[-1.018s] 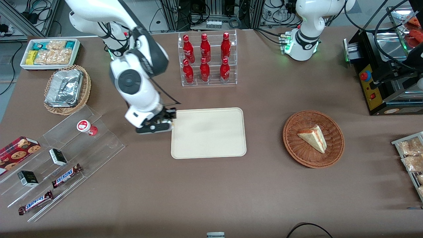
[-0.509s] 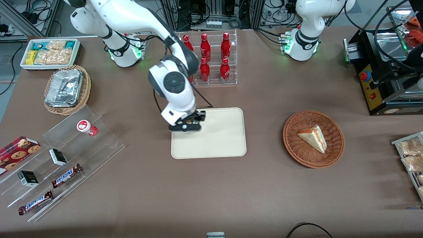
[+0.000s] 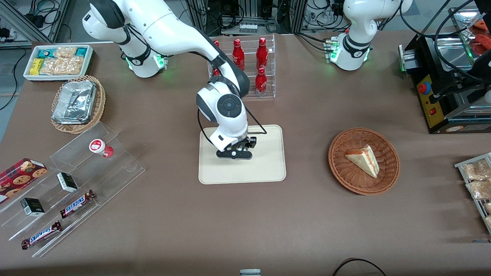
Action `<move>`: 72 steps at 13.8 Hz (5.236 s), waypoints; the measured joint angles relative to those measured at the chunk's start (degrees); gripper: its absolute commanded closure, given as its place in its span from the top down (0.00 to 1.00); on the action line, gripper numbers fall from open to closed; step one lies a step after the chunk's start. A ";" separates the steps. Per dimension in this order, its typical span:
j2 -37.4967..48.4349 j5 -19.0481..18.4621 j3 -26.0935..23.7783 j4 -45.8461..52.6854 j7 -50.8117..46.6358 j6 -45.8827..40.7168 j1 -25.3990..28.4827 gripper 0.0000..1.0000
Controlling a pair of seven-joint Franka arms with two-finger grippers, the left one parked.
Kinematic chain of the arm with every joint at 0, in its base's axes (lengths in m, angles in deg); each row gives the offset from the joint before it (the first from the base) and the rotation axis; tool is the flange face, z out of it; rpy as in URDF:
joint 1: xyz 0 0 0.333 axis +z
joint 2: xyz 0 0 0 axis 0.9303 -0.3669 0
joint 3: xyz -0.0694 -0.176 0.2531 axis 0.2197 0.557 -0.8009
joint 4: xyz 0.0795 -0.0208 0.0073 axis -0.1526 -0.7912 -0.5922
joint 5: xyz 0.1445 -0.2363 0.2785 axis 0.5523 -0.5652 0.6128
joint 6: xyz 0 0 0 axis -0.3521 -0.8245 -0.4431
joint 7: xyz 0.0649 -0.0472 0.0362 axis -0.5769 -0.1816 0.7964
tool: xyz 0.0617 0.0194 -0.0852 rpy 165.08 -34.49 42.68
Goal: Place green gum on tray
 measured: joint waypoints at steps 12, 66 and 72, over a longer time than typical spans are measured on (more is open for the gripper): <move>-2.75 0.00 0.33 0.35 -0.58 0.93 -0.18 0.76; 33.66 -1.17 -3.35 -7.69 48.40 -28.02 -44.57 1.00; 37.54 -5.36 -3.24 -8.46 48.40 -32.83 -45.63 1.00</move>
